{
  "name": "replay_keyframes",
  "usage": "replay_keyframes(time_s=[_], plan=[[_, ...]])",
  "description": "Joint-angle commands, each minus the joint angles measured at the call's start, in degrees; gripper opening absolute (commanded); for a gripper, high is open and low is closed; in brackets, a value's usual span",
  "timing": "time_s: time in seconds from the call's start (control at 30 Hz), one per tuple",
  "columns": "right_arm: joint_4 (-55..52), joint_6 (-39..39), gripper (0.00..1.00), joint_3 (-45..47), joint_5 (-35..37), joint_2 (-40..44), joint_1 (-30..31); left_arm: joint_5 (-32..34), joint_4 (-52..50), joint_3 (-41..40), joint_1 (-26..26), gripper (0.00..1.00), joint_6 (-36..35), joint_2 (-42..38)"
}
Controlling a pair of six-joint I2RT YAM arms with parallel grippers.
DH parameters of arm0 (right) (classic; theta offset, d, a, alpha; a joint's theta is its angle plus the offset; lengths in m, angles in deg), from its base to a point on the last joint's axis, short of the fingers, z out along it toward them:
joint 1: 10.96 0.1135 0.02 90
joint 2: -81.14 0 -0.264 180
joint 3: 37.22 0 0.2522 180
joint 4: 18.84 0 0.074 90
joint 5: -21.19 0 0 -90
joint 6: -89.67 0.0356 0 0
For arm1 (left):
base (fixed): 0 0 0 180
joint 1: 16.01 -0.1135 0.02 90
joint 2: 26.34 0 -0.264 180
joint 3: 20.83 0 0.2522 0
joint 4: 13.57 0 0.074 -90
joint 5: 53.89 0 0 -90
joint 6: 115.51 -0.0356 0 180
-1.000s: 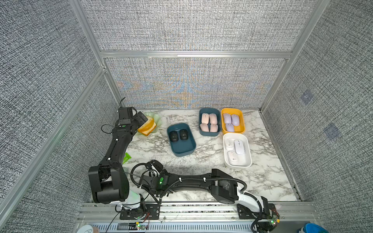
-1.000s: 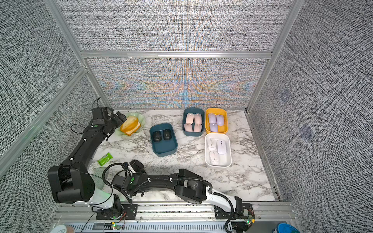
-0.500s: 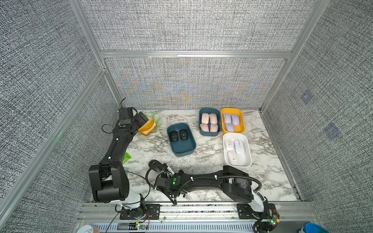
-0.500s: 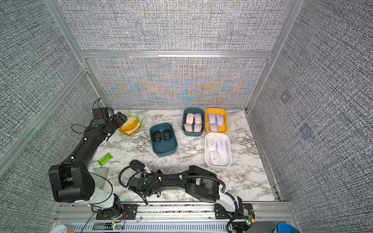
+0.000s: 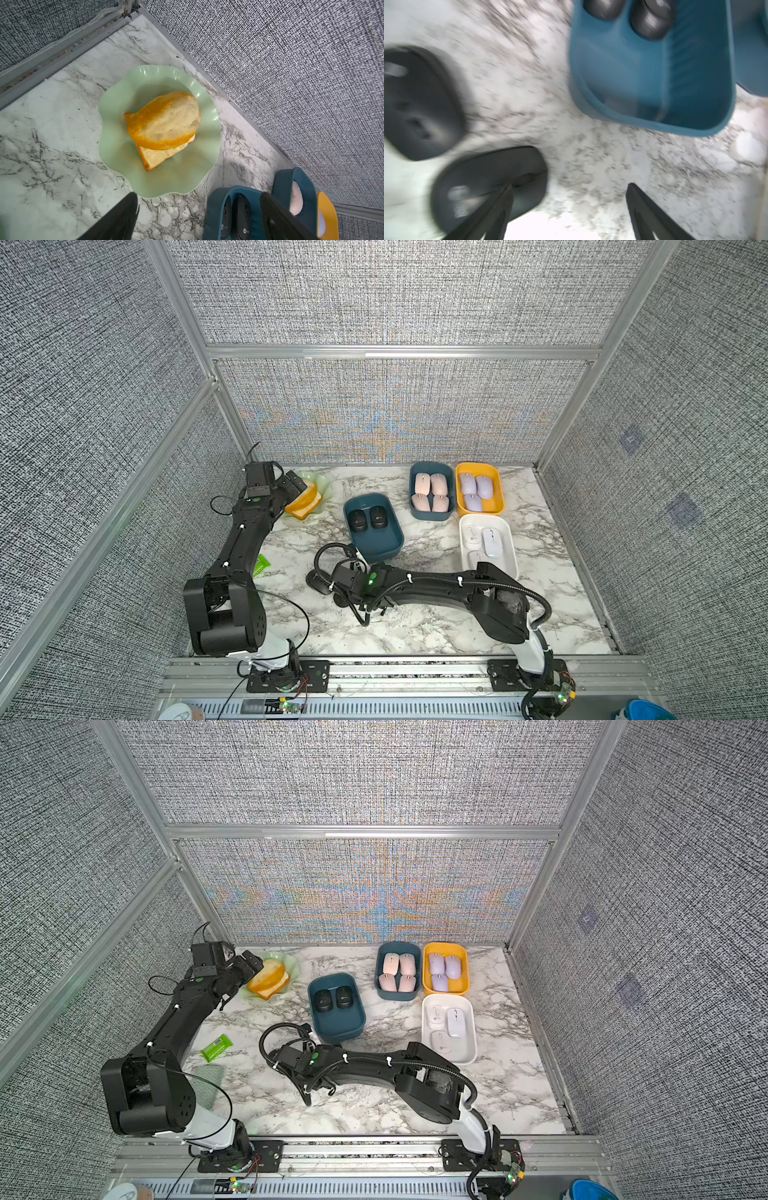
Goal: Place the mice by color into the storage box
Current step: Adjust the mouse at the center of the board.
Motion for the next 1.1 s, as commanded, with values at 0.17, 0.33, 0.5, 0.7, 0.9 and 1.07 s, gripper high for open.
replay_keyframes(time_s=[0.17, 0.33, 0.5, 0.7, 0.9, 1.07], plan=[[-3.55, 3.17, 0.88, -12.16, 0.82, -8.99, 2.97, -5.84, 3.35, -1.30, 0.17, 0.93, 1.07, 1.98], [-3.79, 4.70, 0.88, -13.66, 3.34, -11.70, 2.91, -9.60, 3.94, -0.93, 2.27, 0.91, 0.65, 4.26], [-5.24, 5.60, 0.88, -11.76, 3.78, -11.92, 2.87, -10.24, 3.48, -0.25, 3.64, 0.91, 0.13, 4.41], [-4.51, 6.61, 0.87, -2.35, 3.72, -5.99, 2.90, -10.23, 3.59, -0.54, 4.11, 0.91, 0.40, 4.25], [-4.99, 7.79, 0.87, 6.81, 5.14, 0.15, 2.18, -9.97, 3.34, -0.34, 5.39, 0.91, 0.24, 4.08], [-3.42, 5.68, 0.87, 8.89, 2.70, 3.04, 1.86, -9.53, 3.28, -0.26, 6.54, 0.91, -0.17, 3.76]])
